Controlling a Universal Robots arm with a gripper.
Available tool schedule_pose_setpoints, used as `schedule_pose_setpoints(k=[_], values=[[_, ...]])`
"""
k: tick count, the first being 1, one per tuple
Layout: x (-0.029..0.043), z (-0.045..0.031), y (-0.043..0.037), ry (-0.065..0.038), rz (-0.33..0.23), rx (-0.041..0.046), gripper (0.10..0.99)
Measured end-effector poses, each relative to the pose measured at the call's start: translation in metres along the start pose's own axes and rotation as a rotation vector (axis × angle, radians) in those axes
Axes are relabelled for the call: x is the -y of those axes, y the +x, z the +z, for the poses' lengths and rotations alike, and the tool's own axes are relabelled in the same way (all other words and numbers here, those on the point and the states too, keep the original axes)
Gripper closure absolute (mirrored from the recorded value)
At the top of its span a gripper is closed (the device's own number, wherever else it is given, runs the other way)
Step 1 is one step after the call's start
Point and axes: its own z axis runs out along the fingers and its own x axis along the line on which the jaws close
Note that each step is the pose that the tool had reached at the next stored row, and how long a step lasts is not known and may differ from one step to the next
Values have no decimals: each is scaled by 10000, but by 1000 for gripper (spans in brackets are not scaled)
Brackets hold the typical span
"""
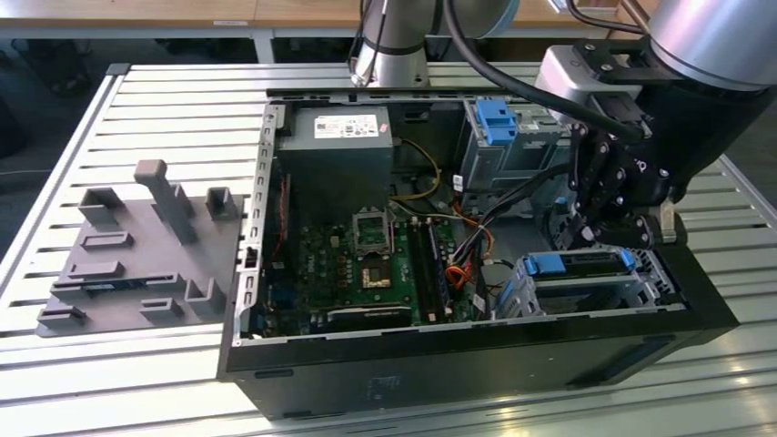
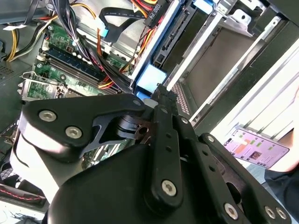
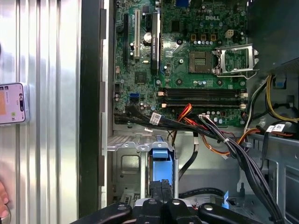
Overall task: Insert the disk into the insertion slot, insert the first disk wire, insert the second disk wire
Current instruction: 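Insert the disk into the insertion slot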
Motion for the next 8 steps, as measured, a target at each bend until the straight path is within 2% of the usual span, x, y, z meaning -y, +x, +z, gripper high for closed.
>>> schedule_pose_setpoints(k=[8], values=[[0, 44, 0, 30, 0, 4, 980]])
